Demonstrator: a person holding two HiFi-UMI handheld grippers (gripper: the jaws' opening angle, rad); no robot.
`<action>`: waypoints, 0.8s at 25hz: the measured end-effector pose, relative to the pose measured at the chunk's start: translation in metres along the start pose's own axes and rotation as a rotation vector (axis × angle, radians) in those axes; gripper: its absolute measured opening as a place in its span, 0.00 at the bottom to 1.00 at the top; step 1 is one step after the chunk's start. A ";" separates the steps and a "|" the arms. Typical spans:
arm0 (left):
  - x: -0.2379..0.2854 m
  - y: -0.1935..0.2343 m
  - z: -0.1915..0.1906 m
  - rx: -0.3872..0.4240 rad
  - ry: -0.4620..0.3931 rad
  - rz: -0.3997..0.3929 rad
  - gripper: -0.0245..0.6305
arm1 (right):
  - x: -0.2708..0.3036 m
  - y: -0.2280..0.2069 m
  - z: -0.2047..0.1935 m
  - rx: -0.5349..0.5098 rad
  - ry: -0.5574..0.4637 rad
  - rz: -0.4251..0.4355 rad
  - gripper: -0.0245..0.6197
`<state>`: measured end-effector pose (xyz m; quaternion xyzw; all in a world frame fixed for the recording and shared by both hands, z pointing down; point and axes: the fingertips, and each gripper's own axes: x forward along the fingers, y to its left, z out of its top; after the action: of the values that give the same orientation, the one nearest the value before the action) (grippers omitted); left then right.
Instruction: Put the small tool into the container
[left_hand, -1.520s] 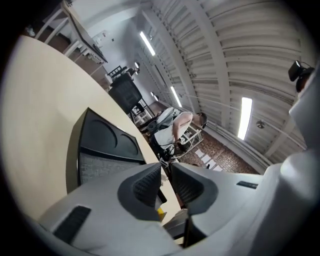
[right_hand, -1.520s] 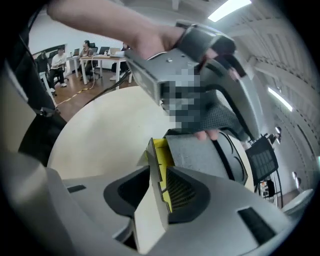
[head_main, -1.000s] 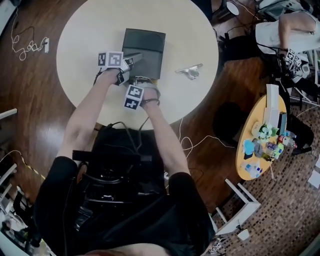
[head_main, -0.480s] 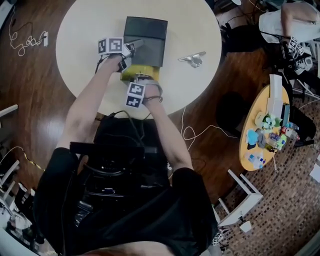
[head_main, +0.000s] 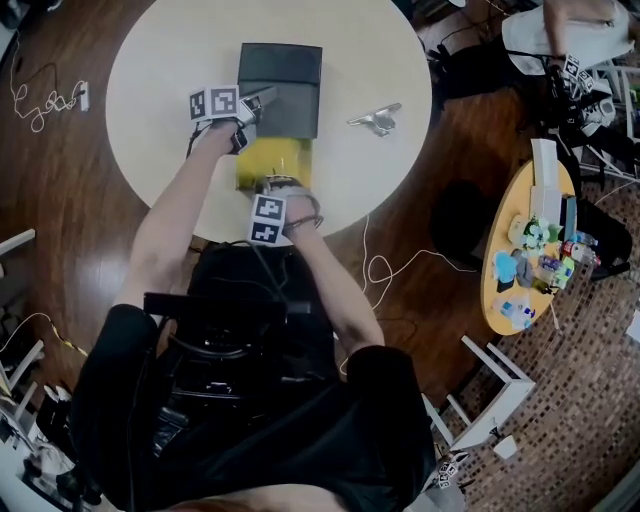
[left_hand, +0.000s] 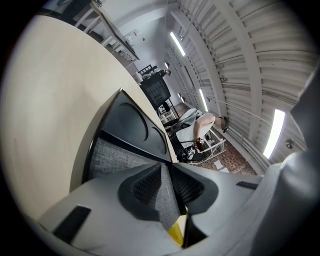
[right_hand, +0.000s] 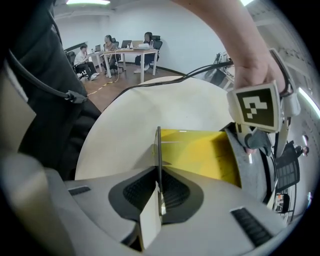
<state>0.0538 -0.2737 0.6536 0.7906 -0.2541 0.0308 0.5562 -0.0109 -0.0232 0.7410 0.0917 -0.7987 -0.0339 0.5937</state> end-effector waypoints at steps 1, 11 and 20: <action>0.000 0.000 0.000 0.000 0.000 0.001 0.12 | 0.001 0.002 0.000 0.000 0.000 0.002 0.09; 0.001 0.000 -0.001 -0.005 0.000 0.002 0.12 | -0.003 0.019 -0.001 -0.012 0.021 0.013 0.09; 0.000 0.000 0.000 -0.006 -0.002 -0.003 0.12 | -0.012 0.035 0.002 -0.005 0.027 0.038 0.09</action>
<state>0.0539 -0.2742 0.6540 0.7894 -0.2536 0.0282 0.5584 -0.0137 0.0136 0.7350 0.0754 -0.7923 -0.0232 0.6051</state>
